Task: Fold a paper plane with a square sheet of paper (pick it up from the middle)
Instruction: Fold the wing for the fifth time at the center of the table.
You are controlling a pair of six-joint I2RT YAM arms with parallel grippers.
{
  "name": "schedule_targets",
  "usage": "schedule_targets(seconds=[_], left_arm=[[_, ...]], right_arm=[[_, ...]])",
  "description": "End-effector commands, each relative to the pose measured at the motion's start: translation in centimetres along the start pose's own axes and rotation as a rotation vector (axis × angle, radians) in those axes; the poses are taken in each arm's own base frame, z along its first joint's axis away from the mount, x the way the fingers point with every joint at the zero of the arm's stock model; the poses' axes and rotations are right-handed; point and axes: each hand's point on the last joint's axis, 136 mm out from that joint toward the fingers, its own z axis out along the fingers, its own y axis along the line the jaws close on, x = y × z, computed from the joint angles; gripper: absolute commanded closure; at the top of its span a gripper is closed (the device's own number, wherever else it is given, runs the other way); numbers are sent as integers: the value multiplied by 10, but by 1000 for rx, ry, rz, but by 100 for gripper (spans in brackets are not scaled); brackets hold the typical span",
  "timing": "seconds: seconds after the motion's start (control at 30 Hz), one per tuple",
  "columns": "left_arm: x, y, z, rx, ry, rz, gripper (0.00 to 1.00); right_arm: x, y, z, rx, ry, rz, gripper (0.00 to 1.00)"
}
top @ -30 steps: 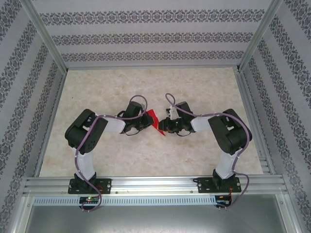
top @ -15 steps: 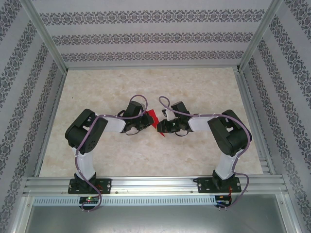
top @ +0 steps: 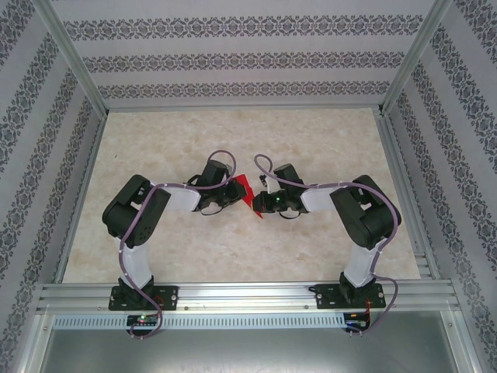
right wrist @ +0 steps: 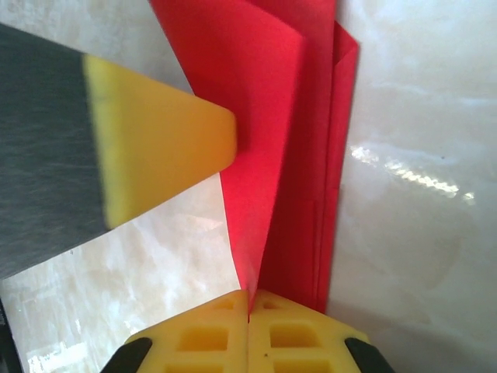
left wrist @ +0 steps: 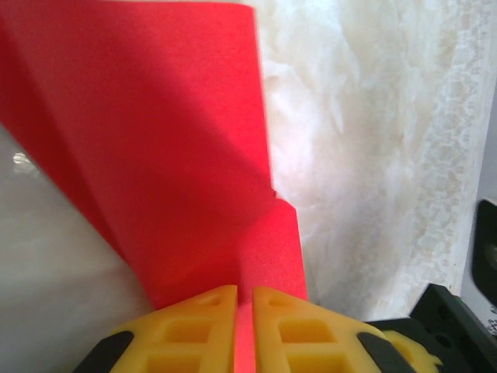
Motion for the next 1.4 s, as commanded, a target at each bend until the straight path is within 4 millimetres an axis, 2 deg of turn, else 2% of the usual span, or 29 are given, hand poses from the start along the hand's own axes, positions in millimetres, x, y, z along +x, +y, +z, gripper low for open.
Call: schedule_targets(seconds=[0.0,0.13,0.23,0.67,0.97,1.23,1.37], left_arm=[[-11,-33,-19,63,-43,87,82],[-9,-39,-24,109,-58,104,78],[-5,-36,-23,127,-53,97,77],[15,-28,5,122,30,112,81],[15,-23,15,113,36,106,83],[11,-26,13,140,0,124,85],[14,-16,18,84,27,115,87]], right_arm=[[-5,0,-2,-48,-29,45,96],[-7,-3,-3,-84,-38,116,99],[-6,-6,-3,-106,-36,169,100],[7,-27,3,-64,20,321,100],[14,-35,6,-33,48,347,100],[16,-37,7,-20,62,350,100],[16,-37,7,-18,63,353,100]])
